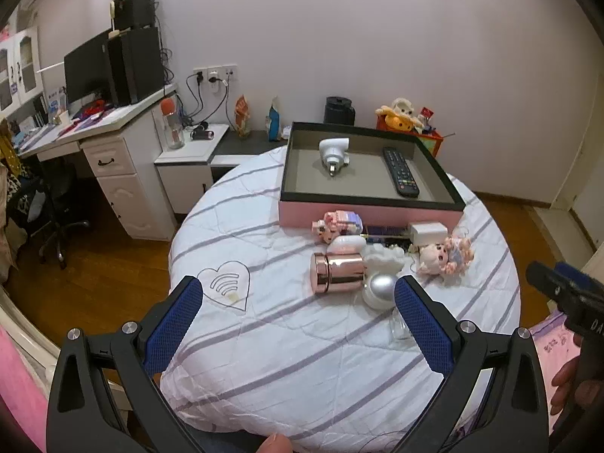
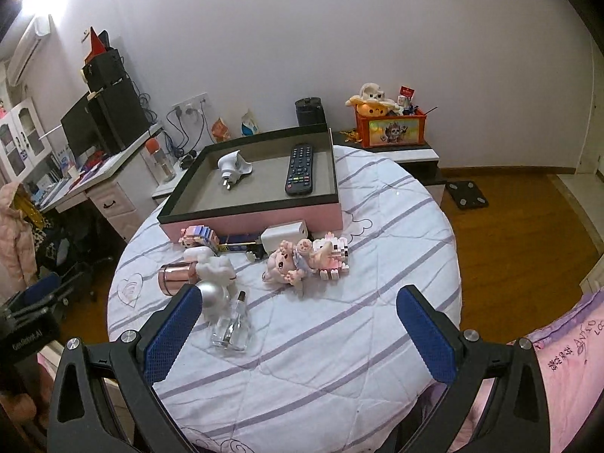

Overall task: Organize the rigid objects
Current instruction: 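Withdraw both tools from the box and reach toward the rose-gold cylinder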

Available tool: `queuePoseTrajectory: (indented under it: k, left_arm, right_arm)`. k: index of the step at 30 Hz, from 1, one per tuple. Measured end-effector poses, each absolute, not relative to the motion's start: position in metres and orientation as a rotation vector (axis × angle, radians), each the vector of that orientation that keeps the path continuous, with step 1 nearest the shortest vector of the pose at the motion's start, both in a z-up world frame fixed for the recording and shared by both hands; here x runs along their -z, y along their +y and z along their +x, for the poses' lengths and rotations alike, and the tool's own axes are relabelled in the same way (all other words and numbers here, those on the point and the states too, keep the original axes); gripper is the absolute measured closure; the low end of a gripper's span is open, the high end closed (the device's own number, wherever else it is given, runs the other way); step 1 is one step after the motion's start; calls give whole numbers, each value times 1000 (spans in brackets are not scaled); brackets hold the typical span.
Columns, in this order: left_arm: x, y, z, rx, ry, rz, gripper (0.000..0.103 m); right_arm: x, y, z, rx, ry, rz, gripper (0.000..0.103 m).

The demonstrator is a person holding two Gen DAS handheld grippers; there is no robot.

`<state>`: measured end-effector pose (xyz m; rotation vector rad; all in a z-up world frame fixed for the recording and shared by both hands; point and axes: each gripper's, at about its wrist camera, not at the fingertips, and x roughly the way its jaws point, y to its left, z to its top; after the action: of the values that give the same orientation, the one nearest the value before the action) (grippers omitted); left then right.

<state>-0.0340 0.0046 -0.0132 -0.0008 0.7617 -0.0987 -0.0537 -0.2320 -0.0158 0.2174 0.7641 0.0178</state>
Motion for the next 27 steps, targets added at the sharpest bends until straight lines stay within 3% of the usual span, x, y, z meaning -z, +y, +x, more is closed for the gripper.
queuePoseTrajectory:
  k: [27]
  left_arm:
    - [34, -5, -24, 128, 824, -4, 0]
  right_arm:
    - [25, -227, -48, -14, 797, 195, 0]
